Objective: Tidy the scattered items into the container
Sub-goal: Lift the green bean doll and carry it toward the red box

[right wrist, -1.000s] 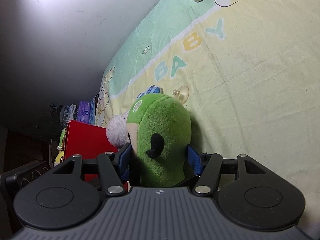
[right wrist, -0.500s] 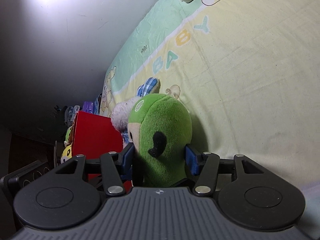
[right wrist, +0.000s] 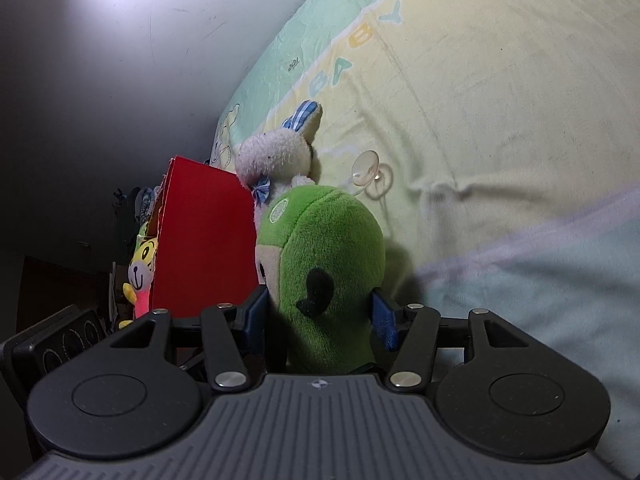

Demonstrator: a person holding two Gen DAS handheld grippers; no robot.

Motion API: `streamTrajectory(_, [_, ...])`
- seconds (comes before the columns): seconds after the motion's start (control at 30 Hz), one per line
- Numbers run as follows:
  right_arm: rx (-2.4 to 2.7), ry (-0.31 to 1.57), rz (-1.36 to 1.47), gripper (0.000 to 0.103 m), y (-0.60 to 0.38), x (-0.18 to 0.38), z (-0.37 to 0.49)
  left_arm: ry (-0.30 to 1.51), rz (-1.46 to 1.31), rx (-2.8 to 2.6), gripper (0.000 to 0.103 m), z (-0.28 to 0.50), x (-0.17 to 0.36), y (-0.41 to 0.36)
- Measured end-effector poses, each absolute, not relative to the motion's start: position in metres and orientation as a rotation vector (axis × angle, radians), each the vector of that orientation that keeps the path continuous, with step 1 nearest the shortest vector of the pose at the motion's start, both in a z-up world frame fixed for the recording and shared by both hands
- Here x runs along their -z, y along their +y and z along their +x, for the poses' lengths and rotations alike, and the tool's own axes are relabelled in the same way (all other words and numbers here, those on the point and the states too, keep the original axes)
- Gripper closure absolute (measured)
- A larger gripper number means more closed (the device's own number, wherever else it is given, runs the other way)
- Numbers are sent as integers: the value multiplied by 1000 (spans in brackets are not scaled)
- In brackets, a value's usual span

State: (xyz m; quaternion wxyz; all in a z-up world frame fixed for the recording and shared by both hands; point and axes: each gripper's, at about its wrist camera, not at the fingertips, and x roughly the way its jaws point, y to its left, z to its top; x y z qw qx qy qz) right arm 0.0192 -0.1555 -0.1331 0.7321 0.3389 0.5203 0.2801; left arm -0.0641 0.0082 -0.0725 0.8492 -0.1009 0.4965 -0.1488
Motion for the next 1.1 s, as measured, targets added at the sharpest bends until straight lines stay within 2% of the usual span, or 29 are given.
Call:
streamTrajectory(0.5, [-645, 1134, 671, 46, -110, 121, -32, 1037, -214, 339, 13, -117, 63, 47])
streamTrajectory(1.1, [-629, 1123, 699, 46, 5, 118, -96, 1039, -126, 415, 13, -190, 56, 156])
